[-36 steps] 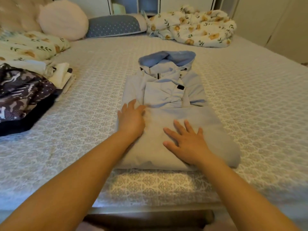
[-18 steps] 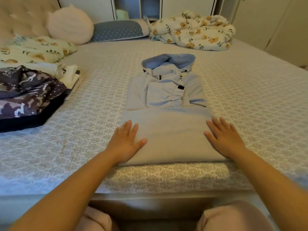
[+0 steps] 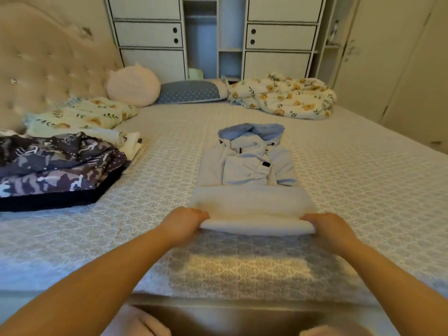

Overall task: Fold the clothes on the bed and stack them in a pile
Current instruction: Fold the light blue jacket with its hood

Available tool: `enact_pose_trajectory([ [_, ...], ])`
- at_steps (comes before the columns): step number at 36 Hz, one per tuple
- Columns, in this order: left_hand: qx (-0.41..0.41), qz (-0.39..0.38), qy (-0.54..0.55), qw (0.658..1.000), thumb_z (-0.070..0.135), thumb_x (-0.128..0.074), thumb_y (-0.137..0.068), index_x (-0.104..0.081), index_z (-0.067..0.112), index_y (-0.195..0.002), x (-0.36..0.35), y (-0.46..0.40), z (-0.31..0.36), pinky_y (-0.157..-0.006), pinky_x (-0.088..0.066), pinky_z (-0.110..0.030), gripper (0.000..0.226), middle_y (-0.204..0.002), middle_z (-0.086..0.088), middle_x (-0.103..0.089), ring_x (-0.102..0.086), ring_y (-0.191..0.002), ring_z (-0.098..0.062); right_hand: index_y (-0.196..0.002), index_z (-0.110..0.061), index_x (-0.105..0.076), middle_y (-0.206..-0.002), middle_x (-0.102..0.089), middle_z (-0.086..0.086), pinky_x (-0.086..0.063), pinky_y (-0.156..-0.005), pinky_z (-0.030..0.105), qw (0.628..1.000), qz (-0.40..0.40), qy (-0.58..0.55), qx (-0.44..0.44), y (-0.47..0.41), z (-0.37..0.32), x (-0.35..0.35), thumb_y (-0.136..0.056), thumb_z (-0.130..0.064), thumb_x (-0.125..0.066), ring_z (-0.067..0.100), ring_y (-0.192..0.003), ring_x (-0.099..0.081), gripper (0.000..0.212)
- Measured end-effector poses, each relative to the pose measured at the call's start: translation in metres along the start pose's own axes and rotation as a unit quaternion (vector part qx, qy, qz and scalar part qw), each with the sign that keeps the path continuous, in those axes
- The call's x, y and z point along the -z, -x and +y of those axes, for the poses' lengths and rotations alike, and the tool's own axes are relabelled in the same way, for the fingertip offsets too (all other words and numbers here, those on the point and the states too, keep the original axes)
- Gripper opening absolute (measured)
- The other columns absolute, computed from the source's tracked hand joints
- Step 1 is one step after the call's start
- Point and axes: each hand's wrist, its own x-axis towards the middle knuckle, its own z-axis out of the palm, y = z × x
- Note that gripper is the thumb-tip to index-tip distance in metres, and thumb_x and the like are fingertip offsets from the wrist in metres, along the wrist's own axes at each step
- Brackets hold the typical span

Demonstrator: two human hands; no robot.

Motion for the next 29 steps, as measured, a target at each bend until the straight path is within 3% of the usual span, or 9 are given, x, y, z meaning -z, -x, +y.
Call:
enact_pose_trajectory([
  [3, 0.009, -0.007, 0.018, 1.000, 0.021, -0.047, -0.097, -0.061, 0.017, -0.103, 0.048, -0.005, -0.004, -0.068, -0.040, -0.031, 0.016, -0.094, -0.008, -0.063, -0.052, -0.078, -0.025, -0.090, -0.016, -0.059, -0.087, -0.062, 0.010, -0.031, -0.060, 0.029, 0.999, -0.019, -0.033, -0.024, -0.011, 0.005, 0.028, -0.091, -0.013, -0.046, 0.022, -0.069, -0.045, 0.013],
  [5, 0.013, -0.073, 0.052, 0.996, 0.017, -0.049, -0.095, -0.061, 0.012, -0.096, 0.076, -0.007, -0.004, -0.066, -0.035, -0.029, 0.013, -0.088, -0.010, -0.058, -0.046, -0.075, -0.023, -0.075, -0.010, -0.049, -0.075, -0.049, 0.012, -0.026, -0.059, 0.030, 0.991, -0.074, -0.108, -0.021, -0.012, 0.008, 0.050, -0.086, -0.003, -0.047, 0.022, -0.066, -0.036, 0.014],
  [10, -0.038, -0.270, 0.218, 0.937, 0.018, -0.066, -0.089, -0.065, 0.008, -0.118, 0.108, 0.007, -0.005, -0.088, -0.047, -0.030, 0.030, -0.118, -0.007, -0.065, -0.059, -0.105, -0.021, -0.091, -0.012, -0.068, -0.070, -0.062, -0.007, -0.038, -0.051, 0.017, 0.960, -0.274, -0.064, 0.007, 0.012, 0.016, 0.108, -0.077, -0.010, -0.066, 0.011, -0.067, -0.055, 0.014],
  [14, -0.082, -0.340, 0.379, 0.857, 0.005, -0.061, -0.089, -0.064, 0.008, -0.112, 0.116, 0.010, -0.028, -0.094, -0.050, -0.038, 0.023, -0.106, -0.004, -0.068, -0.063, -0.101, -0.020, -0.091, -0.012, -0.069, -0.083, -0.072, 0.000, -0.053, -0.071, 0.027, 0.902, -0.342, -0.262, 0.024, 0.021, 0.043, 0.142, -0.056, -0.015, -0.070, 0.018, -0.082, -0.067, 0.035],
  [17, -0.037, -0.272, 0.449, 0.850, 0.009, -0.062, -0.088, -0.064, 0.016, -0.109, 0.130, -0.002, -0.050, -0.077, -0.055, -0.028, 0.023, -0.102, 0.001, -0.072, -0.068, -0.093, -0.014, -0.100, -0.005, -0.068, -0.096, -0.074, 0.011, -0.056, -0.072, 0.034, 0.889, -0.251, -0.383, -0.010, 0.003, 0.053, 0.159, -0.063, -0.013, -0.074, 0.025, -0.089, -0.070, 0.039],
  [20, 0.079, -0.124, 0.475, 0.868, 0.018, -0.068, -0.087, -0.063, 0.018, -0.107, 0.126, -0.027, -0.062, -0.081, -0.055, -0.030, 0.021, -0.109, -0.004, -0.068, -0.066, -0.099, -0.017, -0.103, -0.004, -0.067, -0.103, -0.071, 0.014, -0.052, -0.074, 0.032, 0.897, -0.115, -0.417, -0.094, -0.032, 0.044, 0.149, -0.080, -0.008, -0.071, 0.026, -0.091, -0.067, 0.023],
  [23, 0.196, 0.006, 0.489, 0.850, 0.021, -0.068, -0.087, -0.062, 0.016, -0.094, 0.099, -0.058, -0.054, -0.074, -0.053, -0.033, 0.010, -0.103, -0.007, -0.066, -0.062, -0.093, -0.022, -0.109, 0.000, -0.064, -0.113, -0.064, 0.020, -0.047, -0.071, 0.031, 0.882, -0.004, -0.428, -0.197, -0.071, 0.030, 0.116, -0.089, -0.013, -0.062, 0.032, -0.096, -0.062, 0.023],
  [26, 0.285, 0.133, 0.523, 0.792, 0.019, -0.063, -0.087, -0.056, 0.017, -0.086, 0.062, -0.087, -0.041, -0.077, -0.051, -0.036, 0.007, -0.098, -0.013, -0.061, -0.060, -0.089, -0.029, -0.119, 0.004, -0.060, -0.126, -0.057, 0.024, -0.044, -0.090, 0.037, 0.889, 0.062, -0.367, -0.269, -0.104, 0.013, 0.081, -0.101, -0.033, -0.041, 0.038, -0.116, -0.054, 0.045],
  [29, 0.365, 0.243, 0.590, 0.678, 0.020, -0.064, -0.088, -0.050, 0.025, -0.099, 0.034, -0.109, -0.033, -0.064, -0.050, -0.030, 0.019, -0.098, -0.012, -0.058, -0.056, -0.075, -0.025, -0.117, 0.004, -0.062, -0.126, -0.057, 0.026, -0.043, -0.089, 0.039, 0.875, 0.106, -0.366, -0.297, -0.125, 0.004, 0.056, -0.101, -0.043, -0.033, 0.040, -0.113, -0.054, 0.057],
])
